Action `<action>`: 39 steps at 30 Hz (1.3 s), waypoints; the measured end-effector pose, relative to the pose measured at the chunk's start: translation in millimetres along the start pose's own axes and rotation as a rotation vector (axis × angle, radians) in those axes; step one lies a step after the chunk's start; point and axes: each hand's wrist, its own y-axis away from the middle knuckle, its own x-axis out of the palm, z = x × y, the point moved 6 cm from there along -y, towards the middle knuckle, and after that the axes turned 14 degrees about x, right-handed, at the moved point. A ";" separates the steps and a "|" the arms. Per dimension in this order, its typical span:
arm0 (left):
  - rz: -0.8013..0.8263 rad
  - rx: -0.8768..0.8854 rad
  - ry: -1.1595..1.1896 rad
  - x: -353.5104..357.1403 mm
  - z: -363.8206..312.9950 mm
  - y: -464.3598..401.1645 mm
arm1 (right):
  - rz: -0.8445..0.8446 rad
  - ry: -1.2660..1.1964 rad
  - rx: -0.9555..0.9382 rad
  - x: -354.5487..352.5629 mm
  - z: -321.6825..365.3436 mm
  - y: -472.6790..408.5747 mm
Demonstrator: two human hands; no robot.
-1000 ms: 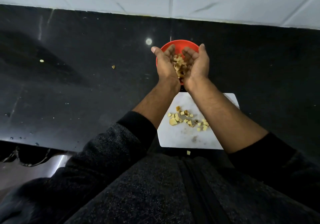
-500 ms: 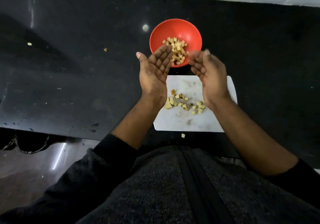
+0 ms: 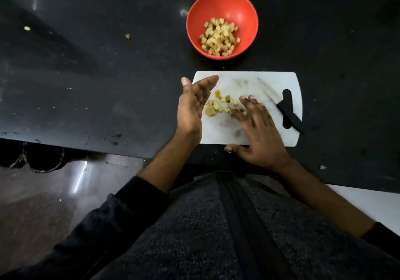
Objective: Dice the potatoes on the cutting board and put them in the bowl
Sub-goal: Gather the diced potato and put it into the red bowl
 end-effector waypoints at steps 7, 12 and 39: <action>0.081 0.039 -0.117 3.3 4.7 7.1 | 0.071 0.150 -0.327 9.5 14.7 17.9; 0.111 0.093 -0.141 7.2 5.3 14.0 | 0.136 0.109 -0.355 7.3 5.2 20.4; 0.080 0.201 -0.214 9.8 24.4 9.7 | -0.073 -0.136 0.208 3.1 -19.8 -31.0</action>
